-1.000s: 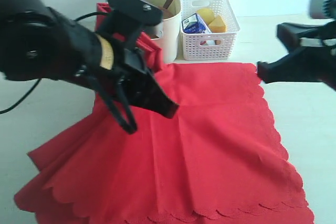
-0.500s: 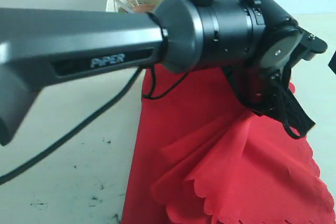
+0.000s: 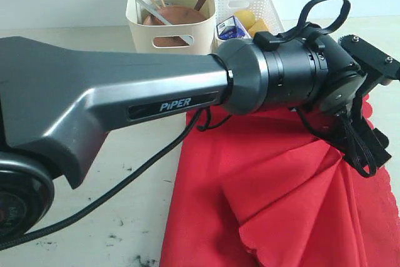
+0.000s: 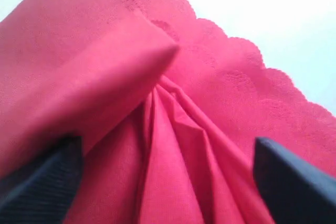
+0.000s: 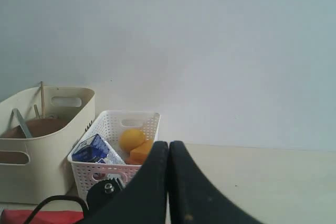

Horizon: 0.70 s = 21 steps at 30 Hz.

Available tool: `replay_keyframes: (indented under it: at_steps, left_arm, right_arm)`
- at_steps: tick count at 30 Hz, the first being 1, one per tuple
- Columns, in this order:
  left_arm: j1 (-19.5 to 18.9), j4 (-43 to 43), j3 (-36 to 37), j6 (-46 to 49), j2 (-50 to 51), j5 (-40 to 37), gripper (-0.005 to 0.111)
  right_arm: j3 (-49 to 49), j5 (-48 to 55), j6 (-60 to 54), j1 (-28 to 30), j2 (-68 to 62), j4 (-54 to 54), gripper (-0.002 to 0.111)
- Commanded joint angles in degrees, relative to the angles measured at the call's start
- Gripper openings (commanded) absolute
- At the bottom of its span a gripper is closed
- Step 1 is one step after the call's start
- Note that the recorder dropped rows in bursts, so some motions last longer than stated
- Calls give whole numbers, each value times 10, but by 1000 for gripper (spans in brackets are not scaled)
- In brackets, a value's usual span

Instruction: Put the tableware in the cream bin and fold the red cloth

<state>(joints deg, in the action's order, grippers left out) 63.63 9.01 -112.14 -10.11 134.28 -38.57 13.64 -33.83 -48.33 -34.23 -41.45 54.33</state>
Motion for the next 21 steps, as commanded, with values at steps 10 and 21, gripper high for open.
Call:
replay_keyframes:
  at_steps: [10,21]
  left_arm:
    - [-24,34,-5,59,-69,-131,52]
    - [-88,41,164,52,-177,-129,1]
  right_arm:
    - [-2,-5,-43,4,3,25,0]
    - [22,25,-56,4,-98,20,0]
